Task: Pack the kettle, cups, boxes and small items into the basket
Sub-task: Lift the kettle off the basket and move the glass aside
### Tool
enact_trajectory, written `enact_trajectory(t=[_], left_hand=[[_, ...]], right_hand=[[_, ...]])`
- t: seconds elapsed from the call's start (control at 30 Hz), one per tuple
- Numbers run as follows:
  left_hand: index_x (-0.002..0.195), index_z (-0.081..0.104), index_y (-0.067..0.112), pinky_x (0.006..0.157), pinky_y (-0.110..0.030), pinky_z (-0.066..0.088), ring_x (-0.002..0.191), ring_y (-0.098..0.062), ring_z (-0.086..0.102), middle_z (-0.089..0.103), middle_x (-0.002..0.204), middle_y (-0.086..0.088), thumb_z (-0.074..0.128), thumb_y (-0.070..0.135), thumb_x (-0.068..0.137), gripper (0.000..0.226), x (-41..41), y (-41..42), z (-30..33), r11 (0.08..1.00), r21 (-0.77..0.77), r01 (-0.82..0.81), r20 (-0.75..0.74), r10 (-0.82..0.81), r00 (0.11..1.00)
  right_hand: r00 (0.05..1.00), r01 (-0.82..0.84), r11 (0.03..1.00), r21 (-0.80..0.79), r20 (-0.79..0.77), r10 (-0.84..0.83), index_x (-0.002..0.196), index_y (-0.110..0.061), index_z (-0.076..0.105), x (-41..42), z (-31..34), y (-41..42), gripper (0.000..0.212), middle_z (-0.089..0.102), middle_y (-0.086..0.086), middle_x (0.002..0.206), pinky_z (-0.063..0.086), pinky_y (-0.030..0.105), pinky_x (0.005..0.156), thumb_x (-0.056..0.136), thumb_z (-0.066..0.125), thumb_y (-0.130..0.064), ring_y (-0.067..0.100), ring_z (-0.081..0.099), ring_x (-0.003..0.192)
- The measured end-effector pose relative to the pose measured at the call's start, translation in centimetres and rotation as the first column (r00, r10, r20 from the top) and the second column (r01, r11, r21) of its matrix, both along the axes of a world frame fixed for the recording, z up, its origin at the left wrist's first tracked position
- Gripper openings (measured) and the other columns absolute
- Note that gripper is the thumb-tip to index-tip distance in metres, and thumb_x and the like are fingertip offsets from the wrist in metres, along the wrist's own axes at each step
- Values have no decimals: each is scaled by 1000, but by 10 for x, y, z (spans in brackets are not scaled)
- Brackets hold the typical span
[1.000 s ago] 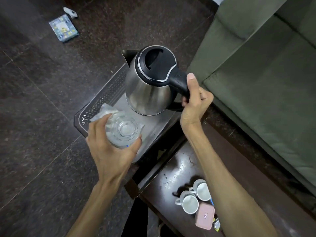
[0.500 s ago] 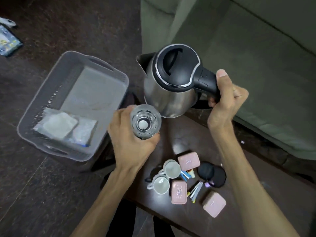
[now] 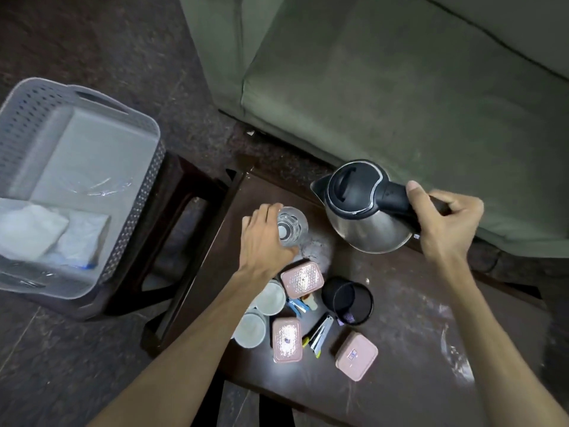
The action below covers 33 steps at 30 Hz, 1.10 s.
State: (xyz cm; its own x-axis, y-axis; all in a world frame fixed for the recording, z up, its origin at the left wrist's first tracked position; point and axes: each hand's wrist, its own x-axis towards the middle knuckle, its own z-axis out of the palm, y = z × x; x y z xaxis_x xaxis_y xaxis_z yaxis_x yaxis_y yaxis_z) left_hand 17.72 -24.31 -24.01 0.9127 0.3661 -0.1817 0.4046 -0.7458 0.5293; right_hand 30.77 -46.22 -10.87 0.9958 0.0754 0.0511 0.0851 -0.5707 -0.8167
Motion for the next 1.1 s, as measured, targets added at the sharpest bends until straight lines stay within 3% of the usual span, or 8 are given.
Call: enact_trajectory(t=[0.17, 0.3, 0.47, 0.73, 0.87, 1.1], left_hand=[[132, 55, 15, 95, -43, 44, 109, -28, 63, 63, 120, -4, 87, 41, 59, 84, 1, -10, -13, 1000, -16, -6, -11, 6, 1000], [135, 54, 15, 94, -43, 44, 111, -29, 62, 63, 124, -5, 86, 40, 60, 85, 2, -12, -16, 999, -36, -20, -1, 20, 1000], [140, 51, 14, 100, -43, 42, 120, -28, 59, 61, 132, -5, 86, 40, 64, 88, 0, -10, -18, 996, -78, -42, -18, 41, 999], [144, 49, 14, 107, -41, 39, 127, -26, 57, 60, 136, -3, 87, 32, 66, 89, -5, -9, -16, 986, -149, -77, -37, 72, 997], [141, 50, 17, 110, -44, 39, 126, -24, 59, 63, 133, -1, 87, 32, 67, 85, -6, -8, -16, 972, -203, -121, -56, 112, 992], [139, 51, 22, 107, -40, 37, 123, -20, 61, 65, 130, 2, 85, 42, 66, 83, -7, -7, -18, 976, -171, -136, -62, 127, 990]], right_hand=[[995, -97, 974, -204, -14, 96, 54, -28, 21, -4, -1, -5, 62, 19, 3, 59, 17, 35, 54, 85, 72, -46, 17, 20, 59], [992, -129, 932, -338, -34, 125, 52, -12, 26, -11, -3, 2, 67, 18, 3, 54, 19, 33, 52, 80, 71, -52, 18, 21, 57], [987, -158, 872, -463, -41, 157, 53, -6, 29, -20, -2, 14, 70, 15, 3, 49, 23, 32, 48, 76, 64, -63, 21, 17, 57], [986, -147, 812, -565, -18, 166, 51, -12, 24, -29, 9, 33, 72, 17, 3, 42, 23, 26, 45, 72, 66, -66, 17, 15, 45], [987, -136, 762, -633, -19, 160, 49, -8, 37, -27, 12, 40, 73, 21, 4, 37, 26, 20, 46, 70, 65, -72, 17, 24, 38], [982, -155, 745, -649, -20, 187, 38, -24, 34, -27, 20, 49, 68, 20, 1, 32, 23, 18, 48, 72, 69, -71, 11, 25, 34]])
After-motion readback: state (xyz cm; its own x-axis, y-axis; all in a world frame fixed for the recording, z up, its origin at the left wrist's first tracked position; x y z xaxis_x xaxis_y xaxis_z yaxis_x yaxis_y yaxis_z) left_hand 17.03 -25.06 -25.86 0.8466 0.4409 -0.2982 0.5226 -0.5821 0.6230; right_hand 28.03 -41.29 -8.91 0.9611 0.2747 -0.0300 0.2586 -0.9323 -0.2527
